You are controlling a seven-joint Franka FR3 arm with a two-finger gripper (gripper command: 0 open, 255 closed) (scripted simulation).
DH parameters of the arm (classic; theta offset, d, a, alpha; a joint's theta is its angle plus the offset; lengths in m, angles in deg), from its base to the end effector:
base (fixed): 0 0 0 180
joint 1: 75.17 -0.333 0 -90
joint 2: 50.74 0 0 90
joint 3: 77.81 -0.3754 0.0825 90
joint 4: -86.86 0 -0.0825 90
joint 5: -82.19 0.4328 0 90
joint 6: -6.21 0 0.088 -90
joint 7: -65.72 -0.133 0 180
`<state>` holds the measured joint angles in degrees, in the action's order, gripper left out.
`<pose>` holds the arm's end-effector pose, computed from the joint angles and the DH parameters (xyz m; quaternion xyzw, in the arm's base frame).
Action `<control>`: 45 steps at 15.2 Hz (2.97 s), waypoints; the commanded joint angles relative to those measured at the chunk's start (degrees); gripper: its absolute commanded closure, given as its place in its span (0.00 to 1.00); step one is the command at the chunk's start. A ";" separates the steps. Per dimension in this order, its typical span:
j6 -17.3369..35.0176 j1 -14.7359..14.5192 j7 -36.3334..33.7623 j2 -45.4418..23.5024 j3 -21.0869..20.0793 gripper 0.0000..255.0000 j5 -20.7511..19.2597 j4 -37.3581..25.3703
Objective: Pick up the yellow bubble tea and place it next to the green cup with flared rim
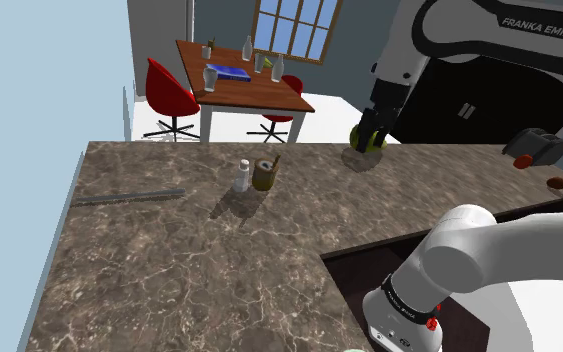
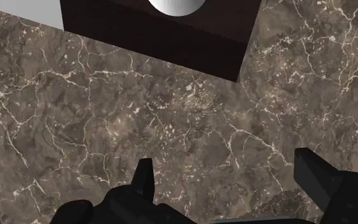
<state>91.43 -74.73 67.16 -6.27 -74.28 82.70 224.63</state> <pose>0.3005 -0.0246 0.5716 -0.9971 0.0116 0.0699 0.0287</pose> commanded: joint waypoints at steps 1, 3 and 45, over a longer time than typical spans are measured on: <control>0.00 0.00 0.00 0.00 0.00 0.00 0.00 0.00; 4.03 -0.23 -0.92 -3.09 -0.65 0.00 0.47 0.44; 43.46 -2.09 -12.01 -55.68 -5.40 1.00 -0.24 -18.66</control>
<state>134.88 -76.82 55.15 -61.96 -79.69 82.46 205.98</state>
